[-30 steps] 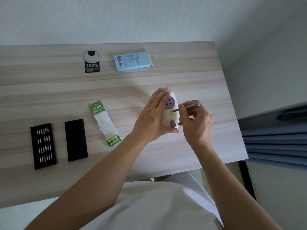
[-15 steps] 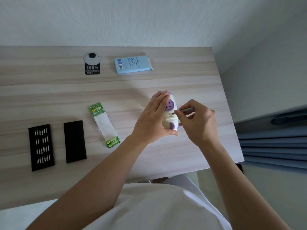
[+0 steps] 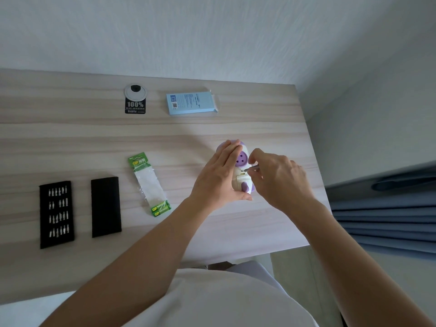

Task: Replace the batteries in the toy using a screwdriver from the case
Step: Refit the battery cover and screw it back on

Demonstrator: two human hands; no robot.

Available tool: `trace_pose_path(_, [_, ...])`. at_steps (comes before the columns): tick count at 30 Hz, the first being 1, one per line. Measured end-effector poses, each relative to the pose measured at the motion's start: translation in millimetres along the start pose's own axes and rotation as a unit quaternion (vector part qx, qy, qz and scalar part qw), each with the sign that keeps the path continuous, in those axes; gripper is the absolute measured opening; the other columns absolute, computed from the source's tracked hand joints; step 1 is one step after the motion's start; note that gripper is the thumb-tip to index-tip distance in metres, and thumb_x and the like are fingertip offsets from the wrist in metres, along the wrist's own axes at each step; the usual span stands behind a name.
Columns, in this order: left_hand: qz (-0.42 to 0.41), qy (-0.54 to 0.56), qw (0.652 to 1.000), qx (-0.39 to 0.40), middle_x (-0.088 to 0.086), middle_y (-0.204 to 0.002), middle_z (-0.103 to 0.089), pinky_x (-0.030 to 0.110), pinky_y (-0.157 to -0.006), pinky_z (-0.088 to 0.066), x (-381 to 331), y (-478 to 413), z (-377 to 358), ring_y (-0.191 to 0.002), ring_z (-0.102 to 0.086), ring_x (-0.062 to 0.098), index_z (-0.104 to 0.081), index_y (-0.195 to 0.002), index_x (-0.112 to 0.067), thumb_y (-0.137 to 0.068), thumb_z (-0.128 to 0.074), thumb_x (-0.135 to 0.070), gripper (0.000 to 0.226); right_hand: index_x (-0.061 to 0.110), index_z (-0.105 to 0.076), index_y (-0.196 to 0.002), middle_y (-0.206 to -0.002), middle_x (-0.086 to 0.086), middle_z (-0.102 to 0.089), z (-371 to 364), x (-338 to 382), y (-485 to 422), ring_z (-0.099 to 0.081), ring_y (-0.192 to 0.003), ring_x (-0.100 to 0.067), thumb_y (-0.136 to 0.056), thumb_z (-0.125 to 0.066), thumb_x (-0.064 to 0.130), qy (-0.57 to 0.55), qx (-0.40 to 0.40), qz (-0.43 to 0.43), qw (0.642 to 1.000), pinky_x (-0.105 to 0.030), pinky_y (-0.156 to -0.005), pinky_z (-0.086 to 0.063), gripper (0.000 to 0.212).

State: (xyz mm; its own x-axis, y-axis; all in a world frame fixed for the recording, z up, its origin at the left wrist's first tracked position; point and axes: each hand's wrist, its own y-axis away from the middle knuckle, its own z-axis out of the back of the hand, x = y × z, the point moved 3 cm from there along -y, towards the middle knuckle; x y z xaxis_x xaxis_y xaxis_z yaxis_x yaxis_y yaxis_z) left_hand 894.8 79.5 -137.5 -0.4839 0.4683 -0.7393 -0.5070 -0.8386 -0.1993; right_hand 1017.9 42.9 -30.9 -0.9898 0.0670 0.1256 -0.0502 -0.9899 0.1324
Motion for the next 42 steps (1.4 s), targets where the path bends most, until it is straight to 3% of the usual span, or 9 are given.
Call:
trace_pose_path(8, [-0.011,0.002,0.999,0.05,0.0,-0.161,-0.027,0.032,-0.121,-0.026,6.5,-1.1,7.6,-0.153,-0.015,0.016,-0.031,-0.152,-0.008,-0.058,-0.081,-0.061,0.118,0.015,-0.063,-0.095,-0.082,-0.004,-0.066,1.4,3.8,-1.7,-0.061,-0.076,-0.034,-0.099,-0.053,0.039,0.048,0.017,-0.038,0.998,-0.037,-0.068,-0.052,0.026])
trace_pose_path(12, [-0.008,0.02,0.997,0.08,-0.007,-0.164,-0.02,0.028,-0.123,-0.018,9.9,-4.6,15.9,-0.153,-0.007,0.007,-0.027,-0.155,-0.014,-0.082,-0.071,-0.054,0.094,0.012,-0.064,-0.09,-0.074,-0.006,-0.064,-0.2,2.7,0.1,-0.061,-0.071,-0.035,-0.099,-0.051,0.045,0.054,0.008,-0.06,0.997,-0.035,-0.062,-0.048,0.036])
trace_pose_path(16, [-0.011,0.022,0.999,0.039,-0.002,-0.162,-0.027,0.035,-0.122,-0.025,10.2,-1.7,10.9,-0.153,-0.014,0.014,-0.035,-0.152,-0.012,-0.09,-0.065,-0.043,0.076,0.021,-0.061,-0.095,-0.082,0.003,-0.07,-0.5,3.2,3.1,-0.064,-0.076,-0.033,-0.095,-0.057,0.035,-0.011,-0.008,-0.054,0.998,-0.037,-0.065,-0.053,0.015])
trace_pose_path(19, [0.019,0.053,0.998,0.03,-0.005,-0.164,-0.023,0.031,-0.123,-0.021,9.3,-0.5,5.0,-0.154,-0.01,0.014,-0.036,-0.152,-0.015,-0.09,-0.069,-0.037,0.073,0.023,-0.059,-0.096,-0.086,0.004,-0.07,2.1,5.1,2.8,-0.064,-0.078,-0.032,-0.094,-0.057,0.029,-0.028,0.004,-0.037,0.999,-0.04,-0.066,-0.054,0.006])
trace_pose_path(25, [0.072,0.134,0.988,0.019,-0.009,-0.162,-0.023,0.024,-0.12,-0.013,6.6,-3.0,2.3,-0.153,-0.008,0.013,-0.042,-0.147,-0.019,-0.086,-0.073,-0.023,0.068,0.012,-0.053,-0.079,-0.064,-0.004,-0.05,1.2,3.8,-3.1,-0.051,-0.065,-0.033,-0.099,-0.047,0.053,0.076,0.02,-0.08,0.994,-0.033,-0.059,-0.041,0.046])
trace_pose_path(27, [0.078,0.14,0.987,0.018,-0.01,-0.161,-0.025,0.026,-0.12,-0.015,5.8,-3.4,2.1,-0.153,-0.01,0.013,-0.043,-0.145,-0.02,-0.084,-0.073,-0.021,0.068,0.015,-0.053,-0.08,-0.065,-0.002,-0.05,0.6,5.3,-3.3,-0.051,-0.067,-0.033,-0.098,-0.05,0.052,0.047,0.026,-0.083,0.995,-0.032,-0.06,-0.04,0.042])
trace_pose_path(31, [0.078,0.141,0.987,0.019,-0.01,-0.16,-0.027,0.025,-0.121,-0.014,7.4,-3.8,4.5,-0.152,-0.012,0.014,-0.045,-0.144,-0.02,-0.084,-0.075,-0.021,0.067,0.023,-0.059,-0.098,-0.088,0.003,-0.07,3.7,8.2,-1.8,-0.064,-0.082,-0.03,-0.094,-0.06,0.031,-0.021,0.031,-0.045,0.998,-0.04,-0.071,-0.054,0.009])
trace_pose_path(38, [0.083,0.152,0.985,0.023,-0.014,-0.157,-0.027,0.028,-0.121,-0.016,6.0,-4.3,4.6,-0.152,-0.012,0.014,-0.045,-0.143,-0.022,-0.083,-0.074,-0.019,0.067,0.012,-0.062,-0.083,-0.068,-0.005,-0.054,-1.5,4.1,-3.4,-0.052,-0.067,-0.031,-0.097,-0.051,0.054,0.068,0.031,-0.118,0.99,-0.03,-0.059,-0.037,0.046])
trace_pose_path(42, [0.083,0.162,0.983,0.019,-0.023,-0.151,-0.025,0.029,-0.121,-0.017,8.8,-3.6,4.2,-0.151,-0.014,0.014,-0.046,-0.142,-0.022,-0.082,-0.075,-0.018,0.067,0.018,-0.058,-0.098,-0.086,0.001,-0.069,0.2,6.1,0.7,-0.062,-0.078,-0.03,-0.096,-0.058,0.037,-0.036,0.024,-0.068,0.997,-0.037,-0.066,-0.052,0.019])
